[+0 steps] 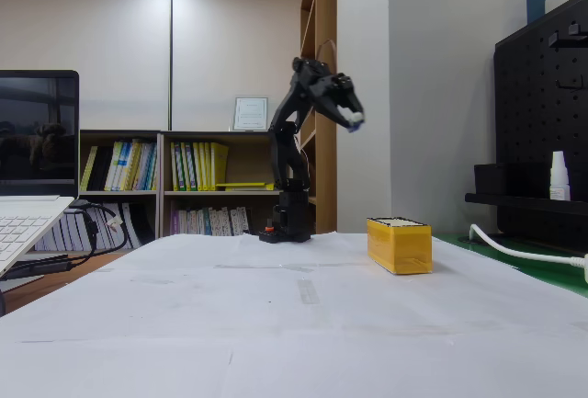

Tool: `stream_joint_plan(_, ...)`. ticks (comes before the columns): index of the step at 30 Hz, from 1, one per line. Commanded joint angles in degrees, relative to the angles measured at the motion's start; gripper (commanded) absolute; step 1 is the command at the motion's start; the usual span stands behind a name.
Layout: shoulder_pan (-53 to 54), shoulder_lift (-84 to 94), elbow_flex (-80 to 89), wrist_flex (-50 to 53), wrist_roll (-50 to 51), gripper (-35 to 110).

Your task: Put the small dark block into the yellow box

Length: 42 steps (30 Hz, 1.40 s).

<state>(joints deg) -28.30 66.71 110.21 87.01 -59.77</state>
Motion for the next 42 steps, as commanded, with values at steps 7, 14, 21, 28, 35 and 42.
stream_joint_plan(7,-4.13,11.07,-2.46,-3.25,-3.52,0)
stream_joint_plan(14,-6.42,16.52,-8.35,-6.77,-5.54,0)
stream_joint_plan(21,-7.73,18.9,-12.92,-10.11,-7.12,0)
stream_joint_plan(28,-6.06,19.25,-14.15,-12.48,-8.7,6)
stream_joint_plan(35,-4.57,18.9,-14.5,-12.57,-11.16,39)
stream_joint_plan(42,-3.87,17.67,-14.59,-12.57,-11.16,39)
